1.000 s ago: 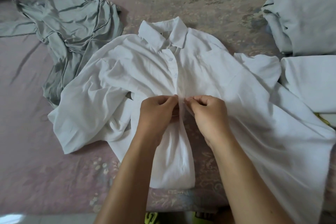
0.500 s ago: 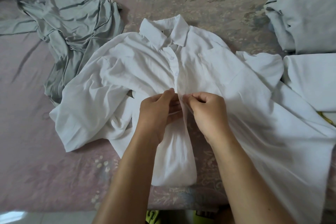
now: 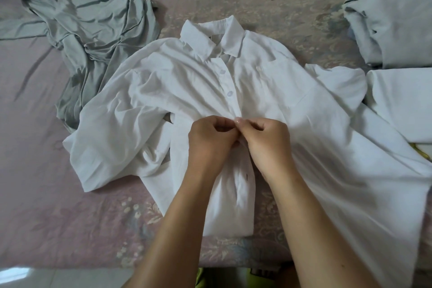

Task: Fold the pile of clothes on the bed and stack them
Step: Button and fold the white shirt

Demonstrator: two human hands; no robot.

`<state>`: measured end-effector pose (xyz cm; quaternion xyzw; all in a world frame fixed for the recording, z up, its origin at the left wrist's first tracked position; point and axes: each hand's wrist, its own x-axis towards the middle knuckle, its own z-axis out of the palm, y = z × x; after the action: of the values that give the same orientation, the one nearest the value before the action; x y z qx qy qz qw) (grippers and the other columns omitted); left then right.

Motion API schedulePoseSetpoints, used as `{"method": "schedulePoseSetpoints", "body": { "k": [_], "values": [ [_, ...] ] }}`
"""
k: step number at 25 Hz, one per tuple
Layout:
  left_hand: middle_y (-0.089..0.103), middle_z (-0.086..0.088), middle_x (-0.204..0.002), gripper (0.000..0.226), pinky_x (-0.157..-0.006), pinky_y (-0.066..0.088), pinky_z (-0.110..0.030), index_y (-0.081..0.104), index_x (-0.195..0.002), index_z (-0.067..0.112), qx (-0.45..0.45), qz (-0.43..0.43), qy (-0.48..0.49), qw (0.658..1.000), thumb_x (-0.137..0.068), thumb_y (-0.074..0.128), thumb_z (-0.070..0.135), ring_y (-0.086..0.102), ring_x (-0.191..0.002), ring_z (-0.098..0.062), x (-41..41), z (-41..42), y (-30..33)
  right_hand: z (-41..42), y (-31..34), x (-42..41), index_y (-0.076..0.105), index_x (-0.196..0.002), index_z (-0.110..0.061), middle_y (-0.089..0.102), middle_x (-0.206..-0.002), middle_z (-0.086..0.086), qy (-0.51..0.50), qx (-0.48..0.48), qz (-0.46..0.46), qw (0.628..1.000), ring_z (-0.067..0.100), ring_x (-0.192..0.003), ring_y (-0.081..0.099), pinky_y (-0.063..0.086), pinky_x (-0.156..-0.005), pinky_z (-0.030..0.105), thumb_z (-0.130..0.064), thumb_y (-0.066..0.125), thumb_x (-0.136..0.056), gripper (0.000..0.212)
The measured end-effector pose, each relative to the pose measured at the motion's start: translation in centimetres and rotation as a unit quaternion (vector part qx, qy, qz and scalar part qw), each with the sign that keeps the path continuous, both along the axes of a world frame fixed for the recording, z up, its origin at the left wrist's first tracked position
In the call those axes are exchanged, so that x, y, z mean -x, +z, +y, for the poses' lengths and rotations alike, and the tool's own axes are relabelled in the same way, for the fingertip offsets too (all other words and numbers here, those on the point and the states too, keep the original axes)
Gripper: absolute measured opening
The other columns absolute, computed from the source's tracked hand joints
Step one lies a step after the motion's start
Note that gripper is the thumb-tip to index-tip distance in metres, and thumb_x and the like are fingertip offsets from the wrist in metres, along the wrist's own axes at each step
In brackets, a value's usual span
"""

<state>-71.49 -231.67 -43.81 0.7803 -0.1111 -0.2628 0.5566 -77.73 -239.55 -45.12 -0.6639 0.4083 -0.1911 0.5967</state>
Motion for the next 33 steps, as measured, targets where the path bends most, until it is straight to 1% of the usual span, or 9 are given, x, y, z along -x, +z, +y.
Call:
{"method": "schedulePoseSetpoints", "body": {
  "k": [6,10,15,19,23,25,28,31,33],
  "values": [
    [0.071,-0.002,-0.07,0.009,-0.076,0.058,-0.036,0.069,-0.075,0.015,-0.018,-0.05,0.009,0.999,-0.08,0.072,0.008,0.07,-0.069,-0.015,0.1,-0.2,-0.1,-0.6,-0.1,-0.6,0.071,-0.079,-0.004,0.071,-0.076,0.013,-0.037,-0.07,0.015,0.997,0.017,-0.066,0.064,0.051,-0.061,0.022,-0.016,0.057,-0.09,0.021],
    [0.069,-0.002,-0.069,0.01,-0.073,0.056,-0.028,0.071,-0.079,0.014,-0.022,0.009,0.014,1.0,-0.087,0.067,0.016,0.066,-0.068,-0.014,-0.4,-0.1,-0.1,-1.2,-0.7,-0.5,0.065,-0.082,0.006,0.066,-0.08,0.022,0.033,0.051,0.04,0.997,0.022,-0.066,0.058,0.05,-0.065,0.031,-0.018,0.055,-0.094,0.029],
    [0.06,-0.007,-0.068,0.011,-0.055,0.044,-0.019,0.07,-0.086,0.001,0.015,0.134,-0.005,0.991,-0.089,0.063,0.009,0.052,-0.06,-0.012,-1.5,0.0,0.3,-2.0,-1.5,-0.8,0.064,-0.08,-0.009,0.058,-0.087,-0.002,0.076,0.187,0.047,0.978,0.003,-0.071,0.05,0.036,-0.062,0.002,-0.016,0.056,-0.094,0.018],
    [0.066,-0.004,-0.079,0.014,-0.057,0.051,-0.017,0.066,-0.102,0.008,0.039,0.023,0.025,0.999,-0.091,0.059,0.005,0.062,-0.065,-0.009,-1.8,0.6,0.8,-2.6,-1.3,-0.2,0.068,-0.097,-0.009,0.062,-0.097,0.0,0.05,0.249,0.078,0.964,0.005,-0.081,0.049,0.033,-0.064,0.005,-0.018,0.055,-0.095,0.016],
    [0.067,0.008,-0.085,0.018,-0.066,0.047,-0.012,0.065,-0.105,0.023,-0.058,-0.187,-0.114,0.974,-0.088,0.066,0.022,0.062,-0.077,-0.001,0.2,5.3,1.4,-0.9,0.3,3.6,0.062,-0.108,-0.013,0.062,-0.096,-0.006,0.04,0.199,0.068,0.977,0.006,-0.086,0.054,0.037,-0.063,0.006,-0.025,0.059,-0.093,0.02],
    [0.063,0.013,-0.101,0.045,-0.08,0.04,-0.012,0.06,-0.117,0.03,-0.122,-0.226,-0.232,0.938,-0.075,0.074,0.042,0.055,-0.096,0.003,1.6,8.7,1.2,0.6,0.9,5.7,0.065,-0.097,-0.013,0.064,-0.09,-0.006,0.1,0.199,0.121,0.967,0.011,-0.084,0.059,0.042,-0.068,0.019,-0.03,0.062,-0.09,0.018],
    [0.038,0.012,-0.136,0.098,-0.106,0.025,-0.032,0.038,-0.141,0.032,-0.254,-0.308,-0.327,0.857,-0.056,0.076,0.061,0.029,-0.131,-0.011,3.1,13.4,-0.3,3.5,1.0,8.5,0.061,-0.072,-0.007,0.056,-0.065,-0.003,0.206,0.19,0.203,0.938,0.016,-0.065,0.055,0.037,-0.059,0.029,-0.042,0.069,-0.082,0.038],
    [0.04,-0.006,-0.144,0.075,-0.103,0.03,-0.044,0.05,-0.134,0.017,-0.278,-0.375,-0.247,0.849,-0.068,0.077,0.042,0.036,-0.133,-0.029,2.9,15.1,-1.6,6.7,0.2,9.6,0.062,-0.08,-0.007,0.061,-0.075,0.005,0.27,0.285,0.285,0.874,0.023,-0.072,0.059,0.043,-0.064,0.031,-0.053,0.072,-0.074,0.048],
    [0.059,-0.015,-0.121,0.034,-0.088,0.046,-0.046,0.067,-0.103,0.004,-0.231,-0.39,-0.197,0.869,-0.076,0.073,0.022,0.057,-0.108,-0.037,2.4,15.0,-2.2,7.9,-0.5,9.6,0.064,-0.096,-0.007,0.065,-0.092,0.009,0.272,0.368,0.284,0.842,0.028,-0.089,0.061,0.046,-0.074,0.033,-0.045,0.07,-0.078,0.042]
  ]
}}
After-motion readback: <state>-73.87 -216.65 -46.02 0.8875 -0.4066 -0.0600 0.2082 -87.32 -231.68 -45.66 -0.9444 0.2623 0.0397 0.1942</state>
